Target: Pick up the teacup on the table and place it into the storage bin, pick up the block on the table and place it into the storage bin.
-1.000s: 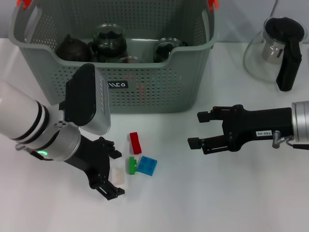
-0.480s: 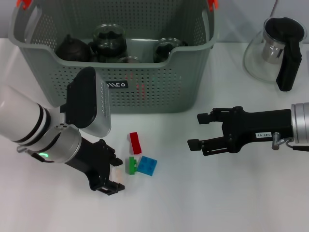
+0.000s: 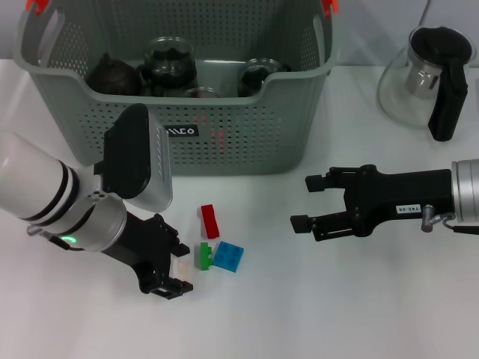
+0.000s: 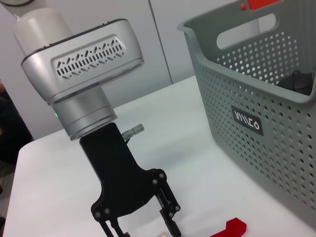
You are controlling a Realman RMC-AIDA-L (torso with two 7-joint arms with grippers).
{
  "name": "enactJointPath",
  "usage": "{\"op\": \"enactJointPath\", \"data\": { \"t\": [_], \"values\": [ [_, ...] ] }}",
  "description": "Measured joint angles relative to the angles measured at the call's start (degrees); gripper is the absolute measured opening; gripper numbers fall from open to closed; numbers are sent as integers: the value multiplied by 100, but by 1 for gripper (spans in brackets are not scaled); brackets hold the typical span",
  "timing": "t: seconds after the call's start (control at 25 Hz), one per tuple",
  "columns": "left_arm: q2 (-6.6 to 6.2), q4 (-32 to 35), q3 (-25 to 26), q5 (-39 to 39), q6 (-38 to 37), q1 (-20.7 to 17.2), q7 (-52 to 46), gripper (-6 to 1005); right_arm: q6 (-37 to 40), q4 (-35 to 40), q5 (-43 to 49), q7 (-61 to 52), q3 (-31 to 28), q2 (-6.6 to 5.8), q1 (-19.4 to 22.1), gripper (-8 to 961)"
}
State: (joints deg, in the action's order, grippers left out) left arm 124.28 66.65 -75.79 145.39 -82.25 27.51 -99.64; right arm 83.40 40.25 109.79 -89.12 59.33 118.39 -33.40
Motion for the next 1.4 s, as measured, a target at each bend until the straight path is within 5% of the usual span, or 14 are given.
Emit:
{"op": "enactJointPath", "data": {
  "t": [0.6,0.76,0.92,1.16,1.4],
  "values": [
    [-8,267,232,-70,-537,74,-79,406,45,0,-8,53,0,0,29,924],
    [-6,1072,1115,-659,-1774,283,-370,410,78,1,-11,56,-1,-9,35,925],
    [-24,1739,2591,-1584,-2655,714,-871,414,151,0,-10,59,0,-17,36,925],
    [-215,1788,3348,-1782,-1725,1295,-1564,421,217,-3,13,61,0,-18,28,925],
    [-635,510,3173,-1644,97,1792,-2075,427,313,0,20,61,1,-19,17,925]
  ]
}}
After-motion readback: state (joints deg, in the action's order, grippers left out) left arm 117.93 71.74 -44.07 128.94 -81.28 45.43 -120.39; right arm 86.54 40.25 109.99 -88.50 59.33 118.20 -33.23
